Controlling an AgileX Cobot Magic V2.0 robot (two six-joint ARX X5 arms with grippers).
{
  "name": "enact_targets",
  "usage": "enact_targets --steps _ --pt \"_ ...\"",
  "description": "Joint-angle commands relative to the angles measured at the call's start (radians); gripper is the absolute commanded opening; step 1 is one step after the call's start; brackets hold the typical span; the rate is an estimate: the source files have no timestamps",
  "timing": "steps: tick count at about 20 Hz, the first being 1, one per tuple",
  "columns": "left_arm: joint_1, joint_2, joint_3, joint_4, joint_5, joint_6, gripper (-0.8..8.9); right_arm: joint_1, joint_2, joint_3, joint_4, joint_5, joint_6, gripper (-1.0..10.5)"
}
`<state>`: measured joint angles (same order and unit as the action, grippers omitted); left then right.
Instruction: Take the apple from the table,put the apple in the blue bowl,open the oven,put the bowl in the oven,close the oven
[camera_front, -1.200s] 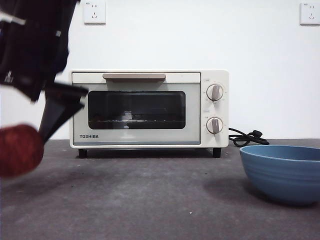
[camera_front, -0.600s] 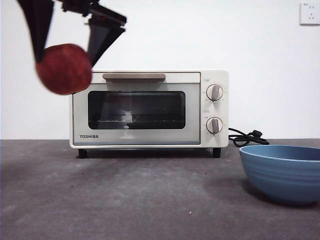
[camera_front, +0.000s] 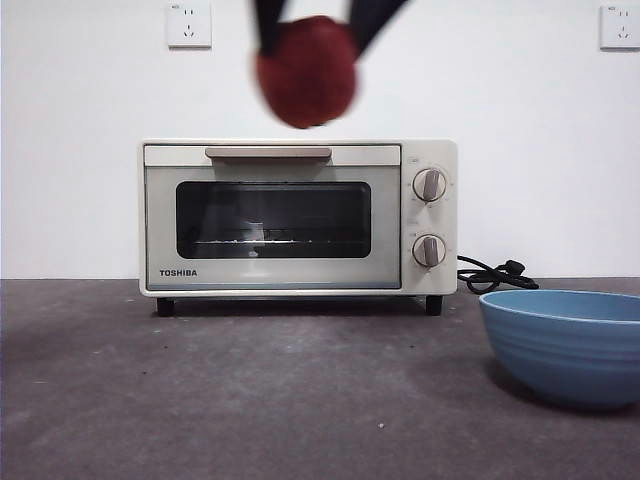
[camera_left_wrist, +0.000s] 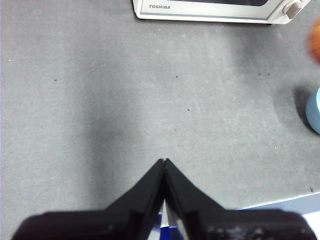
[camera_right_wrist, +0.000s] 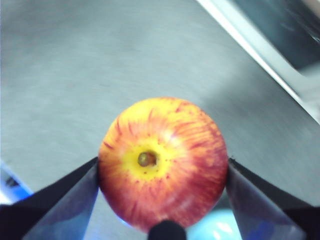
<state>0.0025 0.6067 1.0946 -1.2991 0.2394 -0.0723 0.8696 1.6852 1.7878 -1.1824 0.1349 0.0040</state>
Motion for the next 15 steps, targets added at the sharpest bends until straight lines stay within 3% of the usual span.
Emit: enact_targets --steps 1,5,9,12,15 --pt "-0.001 0.003 0.002 0.009 0.004 -0.01 -0.06 -0.06 -0.158 -0.211 0.055 0.005 0.031 0.0" --pt "-0.001 0.02 0.002 0.014 0.004 -0.023 -0.06 -0.192 -0.399 -0.466 0.152 -0.008 0.064 -0.1" --pt "-0.001 0.052 0.002 0.048 0.061 -0.027 -0.06 -0.282 -0.558 -0.681 0.26 -0.091 0.095 -0.1" --pt "-0.001 0.077 0.002 0.075 0.095 -0.031 -0.06 -0.34 -0.597 -0.835 0.381 -0.168 0.13 -0.1" --pt "-0.001 0.099 0.002 0.09 0.101 -0.03 -0.06 -0.361 -0.589 -0.953 0.488 -0.17 0.153 -0.1"
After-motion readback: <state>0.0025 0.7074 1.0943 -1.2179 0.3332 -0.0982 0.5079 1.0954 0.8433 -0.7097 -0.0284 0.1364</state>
